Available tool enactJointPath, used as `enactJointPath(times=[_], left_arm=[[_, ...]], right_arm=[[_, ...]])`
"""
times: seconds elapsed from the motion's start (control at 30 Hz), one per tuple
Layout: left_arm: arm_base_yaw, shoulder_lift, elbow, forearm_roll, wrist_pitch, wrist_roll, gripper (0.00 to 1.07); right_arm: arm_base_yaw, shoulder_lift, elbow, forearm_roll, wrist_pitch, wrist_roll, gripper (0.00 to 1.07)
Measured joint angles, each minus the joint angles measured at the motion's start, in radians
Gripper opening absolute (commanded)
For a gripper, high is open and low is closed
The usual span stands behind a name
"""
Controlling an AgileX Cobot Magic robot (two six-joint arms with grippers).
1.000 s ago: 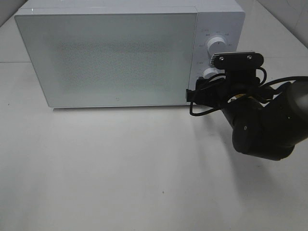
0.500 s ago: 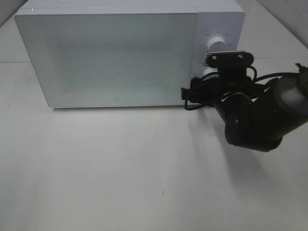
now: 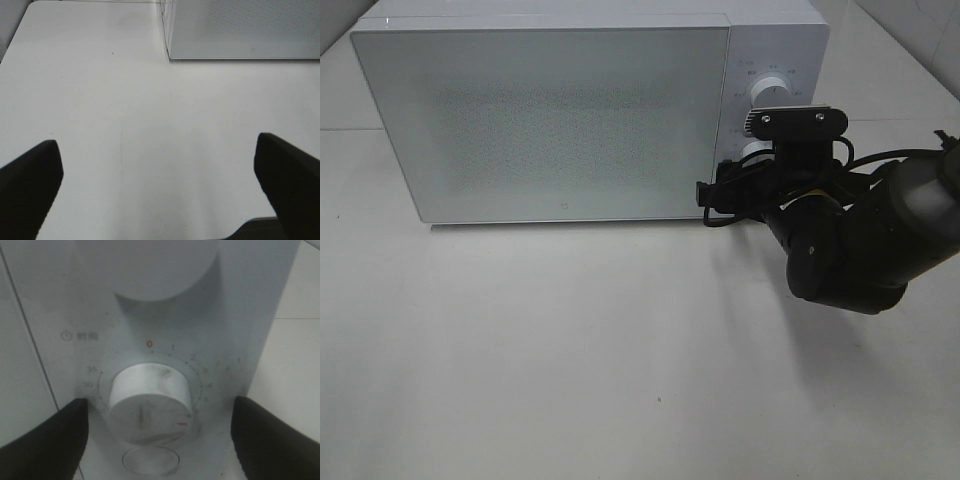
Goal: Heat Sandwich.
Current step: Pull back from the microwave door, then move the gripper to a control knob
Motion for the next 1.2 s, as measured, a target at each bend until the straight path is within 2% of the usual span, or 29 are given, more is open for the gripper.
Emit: enactJointPath(times=[0.53,0.67,0.7,0.73,0.77,0.83,0.87,0.9,1.0,1.2], left_arm=[[0.0,0.0,0.0,0.0,0.0,0.0,0.99],[0.0,0.0,0.0,0.0,0.0,0.0,0.99],[0.0,0.0,0.0,0.0,0.0,0.0,0.99],[0.0,0.0,0.0,0.0,0.0,0.0,0.99],[0.0,0.0,0.0,0.0,0.0,0.0,0.99],[0.0,0.0,0.0,0.0,0.0,0.0,0.99],[0.0,0.0,0.0,0.0,0.0,0.0,0.99],[0.0,0.0,0.0,0.0,0.0,0.0,0.99],[0.0,0.0,0.0,0.0,0.0,0.0,0.99],[0.0,0.0,0.0,-0.001,0.0,0.0,0.99]], right_arm=[[0.008,-0.027,0.014,0.0,-0.016,-0.001,0.72],[0.008,-0.027,0.014,0.0,-0.016,-0.002,0.59],[0.008,-0.027,0.014,0.0,-0.016,-0.002,0.47],[0.008,-0.027,0.014,0.0,-0.016,-0.002,0.47],[0.008,-0.027,0.014,0.0,-0.016,-0.002,0.41],[0.008,-0.027,0.014,-0.011,-0.016,-0.002,0.27],[0.009,-0.027,0.014,-0.011,-0.016,-0.003,0.16],[0.009,-0.027,0.014,-0.011,-0.016,-0.003,0.16],[0.009,-0.027,0.014,-0.011,-0.016,-0.005,0.06],[0.009,-0.027,0.014,-0.011,-0.016,-0.006,0.07]])
